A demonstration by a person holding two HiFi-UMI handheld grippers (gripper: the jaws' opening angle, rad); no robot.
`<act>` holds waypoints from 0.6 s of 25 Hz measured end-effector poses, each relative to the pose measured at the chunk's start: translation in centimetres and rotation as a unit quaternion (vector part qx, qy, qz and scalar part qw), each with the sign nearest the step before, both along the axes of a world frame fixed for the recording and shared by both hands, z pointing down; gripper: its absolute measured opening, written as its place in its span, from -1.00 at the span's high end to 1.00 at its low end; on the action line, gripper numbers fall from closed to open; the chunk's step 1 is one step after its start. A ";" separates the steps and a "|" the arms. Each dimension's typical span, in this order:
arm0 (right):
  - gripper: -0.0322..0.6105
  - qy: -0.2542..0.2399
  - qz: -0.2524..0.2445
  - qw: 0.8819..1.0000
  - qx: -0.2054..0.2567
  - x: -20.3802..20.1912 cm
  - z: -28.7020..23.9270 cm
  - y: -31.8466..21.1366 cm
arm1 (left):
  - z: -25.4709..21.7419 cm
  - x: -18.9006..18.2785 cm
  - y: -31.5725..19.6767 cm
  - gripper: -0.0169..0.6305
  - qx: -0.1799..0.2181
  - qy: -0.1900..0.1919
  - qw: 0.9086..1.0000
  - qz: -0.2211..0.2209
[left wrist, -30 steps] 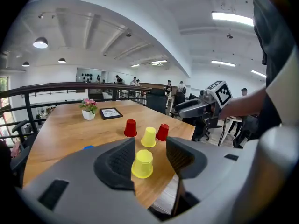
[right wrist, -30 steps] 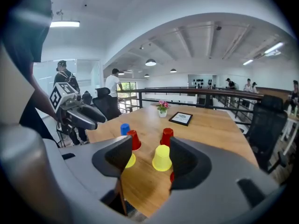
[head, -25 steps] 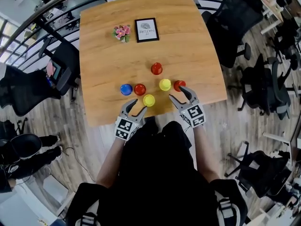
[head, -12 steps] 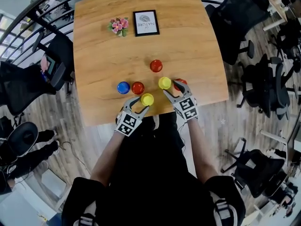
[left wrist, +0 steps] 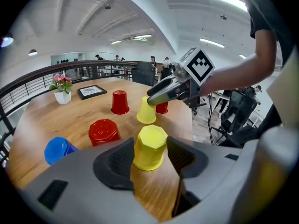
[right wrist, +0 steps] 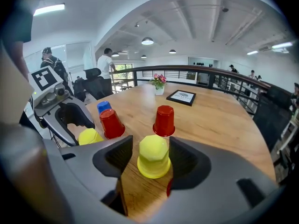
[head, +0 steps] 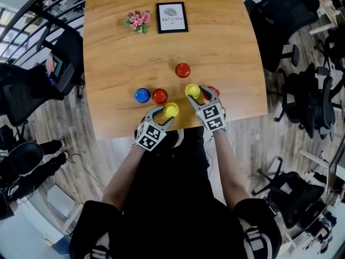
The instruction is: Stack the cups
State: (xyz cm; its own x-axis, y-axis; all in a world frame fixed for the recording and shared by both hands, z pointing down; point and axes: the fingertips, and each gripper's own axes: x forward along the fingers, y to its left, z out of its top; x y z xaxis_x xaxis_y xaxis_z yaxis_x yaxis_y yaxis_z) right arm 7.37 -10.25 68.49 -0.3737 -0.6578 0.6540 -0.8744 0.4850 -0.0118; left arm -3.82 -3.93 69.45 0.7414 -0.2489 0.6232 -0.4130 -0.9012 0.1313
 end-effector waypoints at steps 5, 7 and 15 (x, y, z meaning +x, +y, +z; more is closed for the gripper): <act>0.17 0.022 0.004 1.000 -0.009 0.1 0.5 -0.3 | 0.4 0.2 -0.1 0.21 -0.007 -0.002 1.000 -0.005; 0.23 0.028 -0.001 0.999 -0.014 0.2 0.7 -0.2 | 0.6 0.3 -0.2 0.22 -0.007 -0.008 1.000 -0.006; 0.23 0.019 -0.009 0.999 -0.027 -0.4 0.7 2.0 | 0.7 1.3 -1.2 0.25 -0.004 -0.013 1.000 -0.016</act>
